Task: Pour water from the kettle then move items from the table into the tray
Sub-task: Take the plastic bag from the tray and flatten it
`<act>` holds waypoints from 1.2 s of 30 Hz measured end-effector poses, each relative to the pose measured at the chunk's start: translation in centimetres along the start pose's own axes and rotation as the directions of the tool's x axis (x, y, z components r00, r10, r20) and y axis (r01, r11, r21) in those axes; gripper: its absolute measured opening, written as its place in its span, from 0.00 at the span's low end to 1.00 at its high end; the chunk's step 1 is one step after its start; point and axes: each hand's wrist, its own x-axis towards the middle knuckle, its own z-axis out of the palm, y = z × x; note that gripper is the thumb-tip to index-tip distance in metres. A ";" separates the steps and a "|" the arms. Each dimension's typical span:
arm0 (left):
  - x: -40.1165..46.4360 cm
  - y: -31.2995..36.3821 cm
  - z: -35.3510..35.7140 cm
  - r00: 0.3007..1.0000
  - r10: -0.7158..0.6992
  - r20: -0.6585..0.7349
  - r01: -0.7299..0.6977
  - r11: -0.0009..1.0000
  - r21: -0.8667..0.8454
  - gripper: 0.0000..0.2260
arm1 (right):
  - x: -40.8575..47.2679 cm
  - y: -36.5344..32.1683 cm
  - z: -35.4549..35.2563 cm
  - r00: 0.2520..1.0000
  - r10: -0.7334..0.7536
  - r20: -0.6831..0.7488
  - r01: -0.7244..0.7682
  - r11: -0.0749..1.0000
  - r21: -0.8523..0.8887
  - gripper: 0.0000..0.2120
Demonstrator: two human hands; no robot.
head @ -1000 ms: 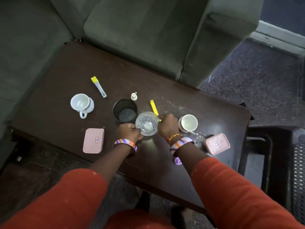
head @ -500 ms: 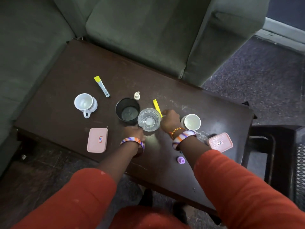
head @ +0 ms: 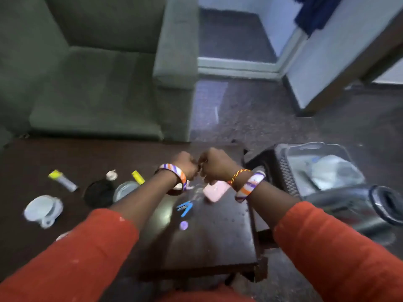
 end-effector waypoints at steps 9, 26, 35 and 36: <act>3.5 22.7 12.0 0.916 0.364 0.171 -0.371 0.929 0.008 0.13 | -5.4 15.5 -20.6 0.938 0.115 -0.326 -0.111 0.993 0.030 0.09; 15.4 25.0 32.9 0.965 -0.013 0.260 -0.057 0.964 0.260 0.19 | -1.7 46.5 -22.6 0.992 0.083 0.095 -0.057 0.968 -0.246 0.20; 14.3 24.7 30.4 0.967 -0.064 0.245 0.100 0.986 -0.137 0.08 | -2.0 43.0 -25.0 0.987 0.003 -0.163 -0.015 0.997 -0.074 0.11; 13.8 24.8 29.5 0.971 -0.067 0.230 0.116 0.971 -0.208 0.08 | -2.4 41.8 -25.8 0.983 -0.024 -0.183 0.013 0.998 -0.057 0.12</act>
